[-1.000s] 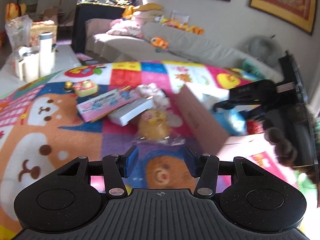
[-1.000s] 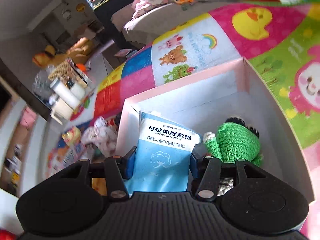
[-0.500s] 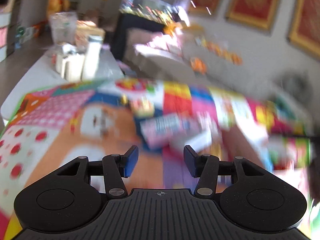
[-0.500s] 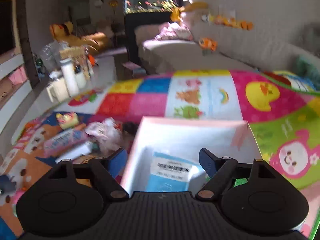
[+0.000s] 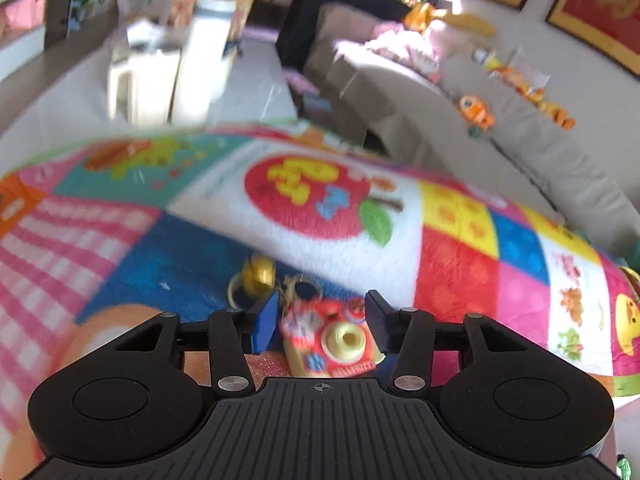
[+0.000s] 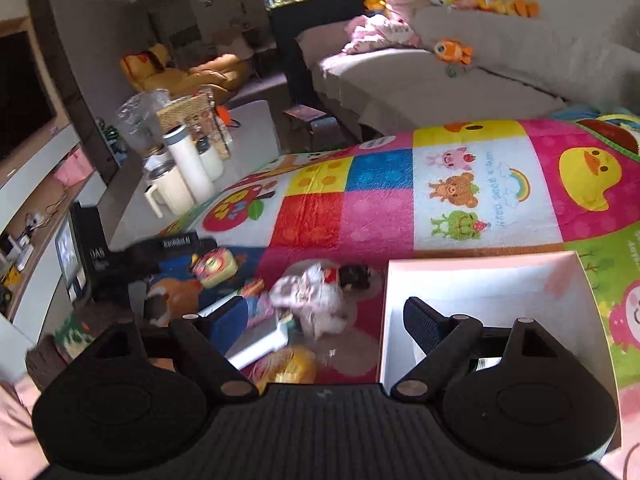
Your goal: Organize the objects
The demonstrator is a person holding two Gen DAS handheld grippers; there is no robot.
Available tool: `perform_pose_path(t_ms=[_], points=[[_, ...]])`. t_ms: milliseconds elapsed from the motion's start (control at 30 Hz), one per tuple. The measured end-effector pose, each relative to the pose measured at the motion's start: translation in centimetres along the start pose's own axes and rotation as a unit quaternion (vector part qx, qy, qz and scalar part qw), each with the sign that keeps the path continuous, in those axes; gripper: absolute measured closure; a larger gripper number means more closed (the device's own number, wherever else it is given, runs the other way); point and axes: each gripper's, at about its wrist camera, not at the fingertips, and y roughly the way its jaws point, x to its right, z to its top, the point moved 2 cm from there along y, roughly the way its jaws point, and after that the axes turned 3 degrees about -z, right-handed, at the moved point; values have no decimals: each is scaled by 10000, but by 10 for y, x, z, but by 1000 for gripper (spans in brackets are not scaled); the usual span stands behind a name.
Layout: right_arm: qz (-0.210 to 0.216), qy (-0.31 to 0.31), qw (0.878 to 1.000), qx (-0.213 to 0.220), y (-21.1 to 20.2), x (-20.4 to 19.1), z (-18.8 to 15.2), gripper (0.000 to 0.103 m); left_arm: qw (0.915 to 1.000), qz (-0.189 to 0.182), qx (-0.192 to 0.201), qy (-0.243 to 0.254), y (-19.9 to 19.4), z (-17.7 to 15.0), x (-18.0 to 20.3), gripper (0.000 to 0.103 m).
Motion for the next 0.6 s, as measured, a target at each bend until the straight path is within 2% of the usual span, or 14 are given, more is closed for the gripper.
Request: perform_pose_path(t_ms=[67, 133, 233, 333, 467, 567, 600], points=[[-169, -50, 9998, -111, 32, -4, 16, 29, 9996, -142, -119, 197, 0, -4, 3, 52], [-447, -215, 9985, -242, 69, -12, 27, 45, 9972, -475, -416, 392, -5, -13, 8, 52], [-1061, -636, 9917, -364, 125, -27, 33, 55, 9910, -653, -720, 919, -20, -30, 17, 51], [-1205, -916, 9863, -652, 161, -38, 29, 65, 9852, -897, -1016, 1049, -41, -45, 16, 52], [-1047, -982, 9844, -1021, 173, -48, 12, 69, 9796, -1179, -1179, 1122, -69, -69, 9, 53], [-650, -917, 9856, -1260, 154, -52, -8, 70, 9800, -1250, -1084, 1109, -84, -83, 2, 57], [-524, -879, 9860, -1314, 145, -53, -17, 70, 9805, -1259, -1061, 1073, -88, -87, 0, 61]])
